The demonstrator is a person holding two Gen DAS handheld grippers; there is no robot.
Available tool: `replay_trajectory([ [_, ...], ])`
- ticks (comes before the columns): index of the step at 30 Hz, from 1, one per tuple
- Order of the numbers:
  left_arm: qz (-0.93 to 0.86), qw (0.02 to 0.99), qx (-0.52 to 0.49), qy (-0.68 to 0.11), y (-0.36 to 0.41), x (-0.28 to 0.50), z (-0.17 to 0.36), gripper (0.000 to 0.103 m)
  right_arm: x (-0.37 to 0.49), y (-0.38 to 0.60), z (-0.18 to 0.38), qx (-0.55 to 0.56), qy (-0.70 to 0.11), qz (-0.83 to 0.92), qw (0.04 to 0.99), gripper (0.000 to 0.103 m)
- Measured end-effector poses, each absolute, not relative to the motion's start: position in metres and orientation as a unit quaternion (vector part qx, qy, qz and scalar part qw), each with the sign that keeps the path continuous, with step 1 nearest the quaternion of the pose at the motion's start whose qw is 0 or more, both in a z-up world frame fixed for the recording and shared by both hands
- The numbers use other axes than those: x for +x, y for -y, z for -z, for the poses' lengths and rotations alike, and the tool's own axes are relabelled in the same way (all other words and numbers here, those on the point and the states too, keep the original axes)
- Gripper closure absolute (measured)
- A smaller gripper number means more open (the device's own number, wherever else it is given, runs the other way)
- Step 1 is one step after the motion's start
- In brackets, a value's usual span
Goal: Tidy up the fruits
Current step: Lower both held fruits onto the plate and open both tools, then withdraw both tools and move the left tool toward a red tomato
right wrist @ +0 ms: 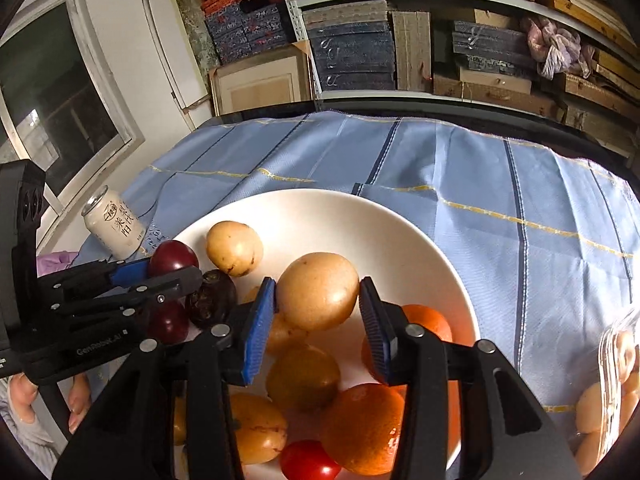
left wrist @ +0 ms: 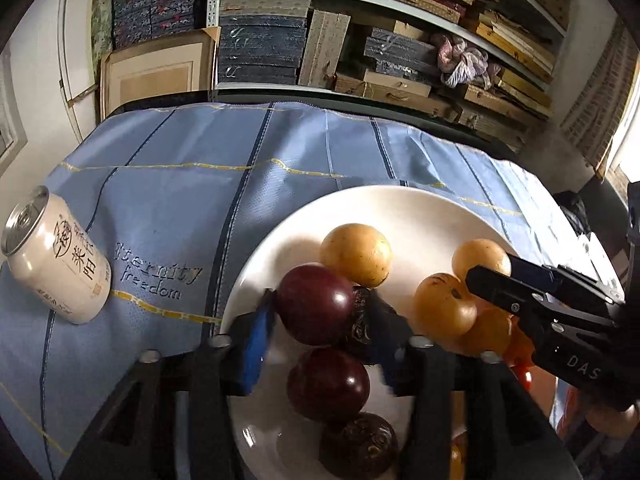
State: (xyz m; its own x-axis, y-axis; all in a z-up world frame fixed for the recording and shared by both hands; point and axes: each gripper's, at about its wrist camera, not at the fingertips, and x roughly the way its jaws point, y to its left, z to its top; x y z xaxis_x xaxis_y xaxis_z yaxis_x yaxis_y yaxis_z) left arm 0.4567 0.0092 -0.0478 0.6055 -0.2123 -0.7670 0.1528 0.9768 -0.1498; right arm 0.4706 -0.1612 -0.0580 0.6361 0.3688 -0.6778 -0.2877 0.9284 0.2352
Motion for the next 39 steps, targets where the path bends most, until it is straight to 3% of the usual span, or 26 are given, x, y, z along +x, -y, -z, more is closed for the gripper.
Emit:
replay_trajectory([
  [1,0.097,0.899,-0.037,-0.426,-0.011,0.454,0.044,0.032,0.468,0.163,0.055,0.055,-0.382,-0.182,0.905,0.060],
  [3,0.087,0.906,-0.039,-0.412,-0.014,0.447,0.036,0.025,0.461,0.168,0.047,0.056,-0.374,-0.178,0.908,0.060],
  [9,0.085,0.916,-0.035,-0.390,-0.022,0.409,0.001,0.024,0.402,0.184,-0.004,0.080,-0.313,-0.203,0.924,0.058],
  [13,0.084,0.928,-0.013,-0.364,-0.020,0.366,-0.016,0.014,0.336,0.197,-0.034,0.089,-0.248,-0.223,0.938,0.025],
  [15,0.086,0.932,-0.010,-0.353,-0.019,0.341,-0.019,0.010,0.302,0.201,-0.039,0.084,-0.227,-0.233,0.942,0.023],
  [19,0.104,0.930,0.006,-0.352,-0.008,0.294,-0.006,0.009,0.247,0.214,-0.028,0.090,-0.200,-0.243,0.945,0.011],
  [25,0.113,0.932,0.044,-0.342,0.013,0.244,0.028,0.009,0.202,0.223,0.012,0.079,-0.172,-0.228,0.955,0.009],
  [30,0.100,0.940,0.092,-0.313,0.029,0.228,0.051,0.009,0.215,0.223,0.036,0.067,-0.217,-0.224,0.948,0.009],
  [39,0.117,0.921,0.064,-0.366,0.013,0.245,0.071,0.009,0.233,0.214,0.061,0.065,-0.267,-0.228,0.934,0.014],
])
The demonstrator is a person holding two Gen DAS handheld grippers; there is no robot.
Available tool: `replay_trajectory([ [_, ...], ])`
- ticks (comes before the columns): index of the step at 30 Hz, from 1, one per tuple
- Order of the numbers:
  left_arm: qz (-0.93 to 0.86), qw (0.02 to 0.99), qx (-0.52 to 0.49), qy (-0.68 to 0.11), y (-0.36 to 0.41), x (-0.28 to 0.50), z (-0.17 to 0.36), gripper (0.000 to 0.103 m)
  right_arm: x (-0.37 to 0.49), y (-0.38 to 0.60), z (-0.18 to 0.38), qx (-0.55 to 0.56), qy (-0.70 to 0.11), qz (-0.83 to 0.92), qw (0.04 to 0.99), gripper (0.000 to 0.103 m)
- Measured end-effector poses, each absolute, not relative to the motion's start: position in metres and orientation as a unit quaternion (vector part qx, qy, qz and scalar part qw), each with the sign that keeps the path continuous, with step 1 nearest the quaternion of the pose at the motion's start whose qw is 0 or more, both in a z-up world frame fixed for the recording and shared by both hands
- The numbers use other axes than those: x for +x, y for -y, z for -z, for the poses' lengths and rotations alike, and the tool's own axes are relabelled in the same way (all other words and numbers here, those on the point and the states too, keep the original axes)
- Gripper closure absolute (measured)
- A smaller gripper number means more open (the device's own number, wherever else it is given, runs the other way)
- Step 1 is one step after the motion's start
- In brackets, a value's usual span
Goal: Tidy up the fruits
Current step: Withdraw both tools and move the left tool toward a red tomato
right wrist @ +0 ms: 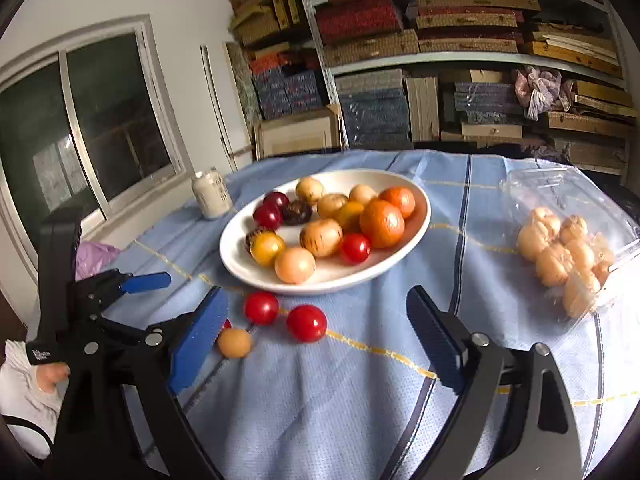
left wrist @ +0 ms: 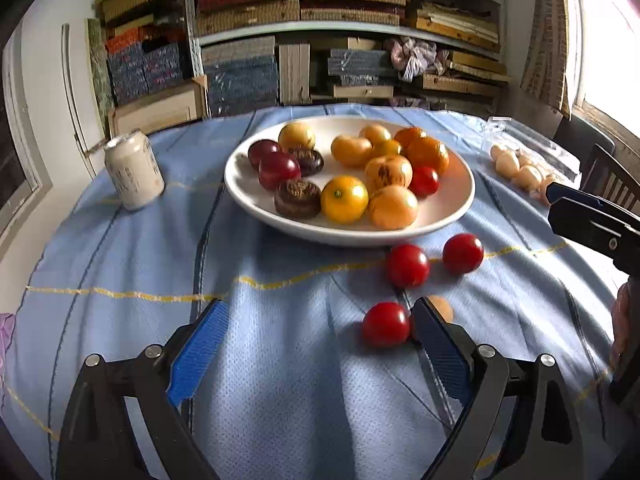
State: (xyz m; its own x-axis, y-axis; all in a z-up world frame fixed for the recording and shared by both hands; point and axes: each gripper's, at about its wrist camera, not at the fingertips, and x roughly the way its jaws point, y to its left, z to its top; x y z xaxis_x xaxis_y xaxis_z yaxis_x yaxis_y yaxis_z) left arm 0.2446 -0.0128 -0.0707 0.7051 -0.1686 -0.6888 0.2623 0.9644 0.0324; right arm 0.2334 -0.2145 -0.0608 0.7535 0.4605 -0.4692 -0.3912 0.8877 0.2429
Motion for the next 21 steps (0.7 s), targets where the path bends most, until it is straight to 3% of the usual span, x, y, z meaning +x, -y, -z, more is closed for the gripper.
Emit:
replay_trajectory([
  [14,0.098,0.912,0.078,-0.391,0.012,0.255,0.079,0.009,0.241,0.217,0.067,0.078,-0.284,-0.224,0.929,0.014],
  [21,0.076,0.925,0.150,-0.342,0.020,0.245,0.071,0.009,0.242,0.217,0.067,0.078,-0.289,-0.226,0.927,0.014],
])
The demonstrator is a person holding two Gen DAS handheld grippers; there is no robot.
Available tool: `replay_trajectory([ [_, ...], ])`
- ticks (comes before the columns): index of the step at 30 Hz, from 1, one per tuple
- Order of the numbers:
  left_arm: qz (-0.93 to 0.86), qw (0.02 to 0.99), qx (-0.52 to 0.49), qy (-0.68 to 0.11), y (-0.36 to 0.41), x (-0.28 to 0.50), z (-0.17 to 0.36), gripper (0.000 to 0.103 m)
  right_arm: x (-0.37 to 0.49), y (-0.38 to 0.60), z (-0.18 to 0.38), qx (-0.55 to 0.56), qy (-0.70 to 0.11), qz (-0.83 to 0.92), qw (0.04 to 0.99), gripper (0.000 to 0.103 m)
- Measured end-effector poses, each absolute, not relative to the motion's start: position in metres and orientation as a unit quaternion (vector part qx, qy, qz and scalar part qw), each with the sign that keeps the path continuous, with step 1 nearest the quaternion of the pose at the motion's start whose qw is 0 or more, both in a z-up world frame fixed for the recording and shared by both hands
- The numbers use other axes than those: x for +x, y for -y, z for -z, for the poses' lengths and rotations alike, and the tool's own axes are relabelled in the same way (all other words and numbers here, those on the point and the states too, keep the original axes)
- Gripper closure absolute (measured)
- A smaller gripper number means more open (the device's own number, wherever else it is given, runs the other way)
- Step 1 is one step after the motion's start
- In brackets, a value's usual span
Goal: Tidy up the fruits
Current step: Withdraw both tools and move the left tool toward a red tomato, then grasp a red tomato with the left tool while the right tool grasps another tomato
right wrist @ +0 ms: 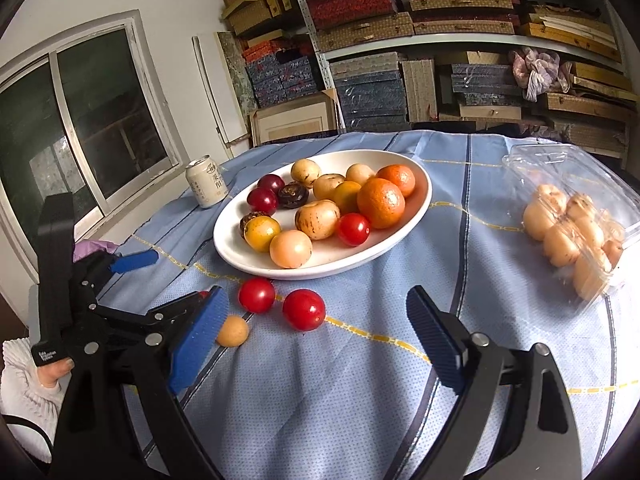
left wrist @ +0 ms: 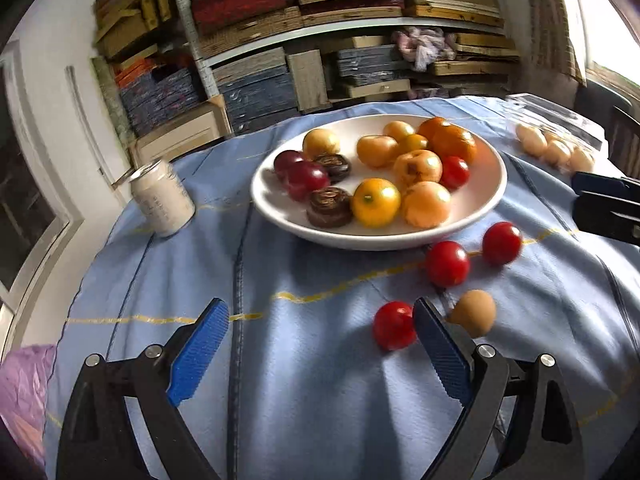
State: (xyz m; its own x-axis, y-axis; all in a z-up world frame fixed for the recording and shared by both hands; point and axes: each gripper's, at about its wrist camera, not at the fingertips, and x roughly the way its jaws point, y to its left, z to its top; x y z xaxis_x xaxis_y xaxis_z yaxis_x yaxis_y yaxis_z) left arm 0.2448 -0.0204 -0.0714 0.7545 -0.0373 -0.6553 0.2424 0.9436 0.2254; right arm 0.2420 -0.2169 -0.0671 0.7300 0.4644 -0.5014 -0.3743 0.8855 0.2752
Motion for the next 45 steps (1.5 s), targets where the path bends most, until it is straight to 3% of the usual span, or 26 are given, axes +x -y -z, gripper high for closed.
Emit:
replay_trajectory([
  [14,0.168,0.908,0.166,-0.347,0.040,0.241,0.076,0.055,0.243,0.212,0.071,0.074,-0.300,-0.231,0.922,0.014],
  [23,0.234,0.881,0.132,-0.390,0.043,0.253,0.086,0.057,0.245,0.212,0.073,0.076,-0.309,-0.235,0.919,0.014],
  [27,0.240,0.876,0.127,-0.400,0.046,0.256,0.089,0.062,0.245,0.212,0.073,0.077,-0.309,-0.235,0.918,0.014],
  [31,0.230,0.878,0.118,-0.404,0.044,0.259,0.090,0.075,0.245,0.210,0.074,0.076,-0.313,-0.237,0.917,0.014],
  [37,0.213,0.884,0.108,-0.401,0.038,0.258,0.088,0.075,0.248,0.203,0.079,0.062,-0.331,-0.236,0.912,0.015],
  [38,0.210,0.886,0.108,-0.400,0.036,0.257,0.087,0.075,0.248,0.200,0.079,0.054,-0.333,-0.237,0.911,0.017],
  [42,0.196,0.890,0.105,-0.398,0.033,0.256,0.085,0.075,0.254,0.179,0.084,0.004,-0.361,-0.238,0.902,0.062],
  [45,0.194,0.891,0.100,-0.398,0.031,0.256,0.085,0.075,0.258,0.170,0.085,-0.010,-0.364,-0.231,0.902,0.065],
])
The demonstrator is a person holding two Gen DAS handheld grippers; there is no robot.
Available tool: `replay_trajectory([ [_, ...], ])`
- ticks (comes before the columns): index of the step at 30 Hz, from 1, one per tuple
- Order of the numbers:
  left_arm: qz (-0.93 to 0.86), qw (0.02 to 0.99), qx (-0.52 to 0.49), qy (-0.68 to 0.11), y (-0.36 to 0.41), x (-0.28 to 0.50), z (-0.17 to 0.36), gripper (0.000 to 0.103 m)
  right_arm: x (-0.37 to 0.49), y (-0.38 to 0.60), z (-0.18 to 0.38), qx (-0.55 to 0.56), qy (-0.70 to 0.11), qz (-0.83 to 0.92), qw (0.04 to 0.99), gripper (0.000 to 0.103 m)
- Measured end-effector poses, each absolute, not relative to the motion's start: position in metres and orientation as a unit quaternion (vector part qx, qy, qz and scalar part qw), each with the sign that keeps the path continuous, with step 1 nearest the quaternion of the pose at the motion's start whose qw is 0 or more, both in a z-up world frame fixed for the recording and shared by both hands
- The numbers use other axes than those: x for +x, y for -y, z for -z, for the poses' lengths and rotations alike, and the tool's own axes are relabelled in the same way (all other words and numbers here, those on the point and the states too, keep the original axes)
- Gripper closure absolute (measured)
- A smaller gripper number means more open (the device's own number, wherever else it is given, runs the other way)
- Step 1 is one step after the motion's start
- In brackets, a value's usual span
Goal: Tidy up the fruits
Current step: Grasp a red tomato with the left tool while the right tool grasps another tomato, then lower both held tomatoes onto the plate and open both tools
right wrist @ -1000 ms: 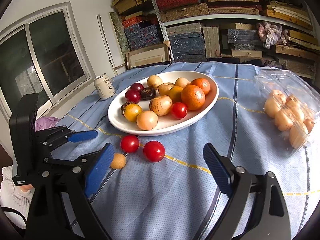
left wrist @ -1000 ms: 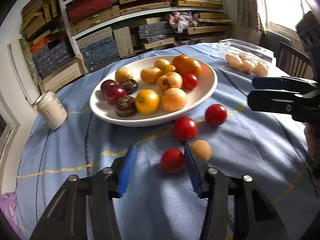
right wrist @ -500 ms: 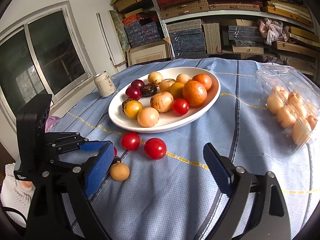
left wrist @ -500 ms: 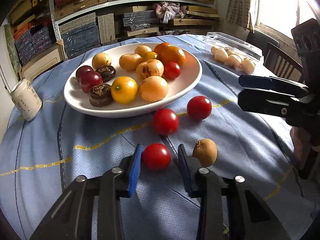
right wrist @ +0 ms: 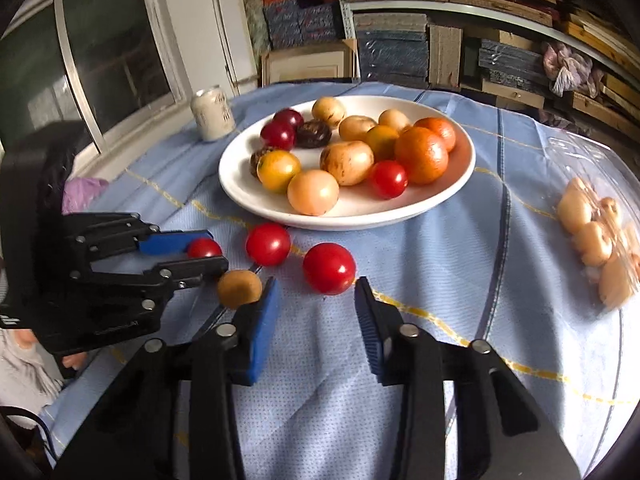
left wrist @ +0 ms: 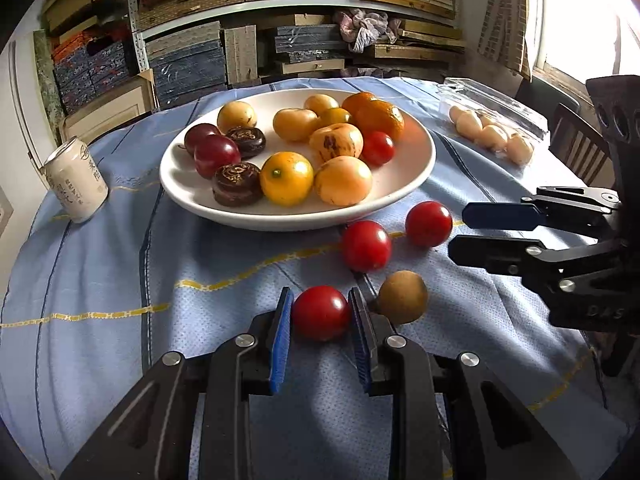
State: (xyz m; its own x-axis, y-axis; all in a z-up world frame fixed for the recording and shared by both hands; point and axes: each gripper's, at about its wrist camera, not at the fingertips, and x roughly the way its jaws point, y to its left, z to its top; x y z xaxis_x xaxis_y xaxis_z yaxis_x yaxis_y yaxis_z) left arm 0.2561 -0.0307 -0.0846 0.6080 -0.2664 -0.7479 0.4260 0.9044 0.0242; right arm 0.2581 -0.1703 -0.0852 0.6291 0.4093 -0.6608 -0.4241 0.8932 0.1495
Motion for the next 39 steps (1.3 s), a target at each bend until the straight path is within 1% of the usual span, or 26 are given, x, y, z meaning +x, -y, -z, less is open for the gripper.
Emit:
replay_trajectory([
  [2,0.194,0.891,0.099,-0.399,0.030,0.257,0.085,0.075,0.261,0.166,0.085,-0.016,-0.362,-0.226,0.904,0.065],
  [5,0.193,0.890,0.098,-0.400,0.030,0.257,0.085,0.075,0.272,0.161,0.090,-0.017,-0.382,-0.227,0.896,0.065],
  [14,0.193,0.891,0.106,-0.396,0.033,0.255,0.085,0.075,0.293,0.163,0.100,0.020,-0.414,-0.242,0.878,0.064],
  [15,0.193,0.892,0.108,-0.395,0.033,0.254,0.084,0.075,0.294,0.162,0.100,0.019,-0.414,-0.242,0.877,0.065],
  [17,0.191,0.893,0.110,-0.393,0.035,0.253,0.084,0.075,0.294,0.161,0.100,0.018,-0.414,-0.246,0.876,0.071],
  [18,0.190,0.894,0.111,-0.391,0.035,0.253,0.083,0.075,0.294,0.160,0.100,0.018,-0.414,-0.248,0.876,0.071],
  [27,0.181,0.902,0.130,-0.370,0.040,0.245,0.080,0.075,0.288,0.163,0.097,0.024,-0.403,-0.258,0.878,0.072],
  [33,0.163,0.915,0.144,-0.339,0.042,0.235,0.072,0.075,0.273,0.170,0.093,0.028,-0.391,-0.259,0.883,0.072],
  [39,0.167,0.923,0.121,-0.324,0.035,0.232,0.056,0.075,0.254,0.187,0.069,0.050,-0.352,-0.262,0.897,0.072],
])
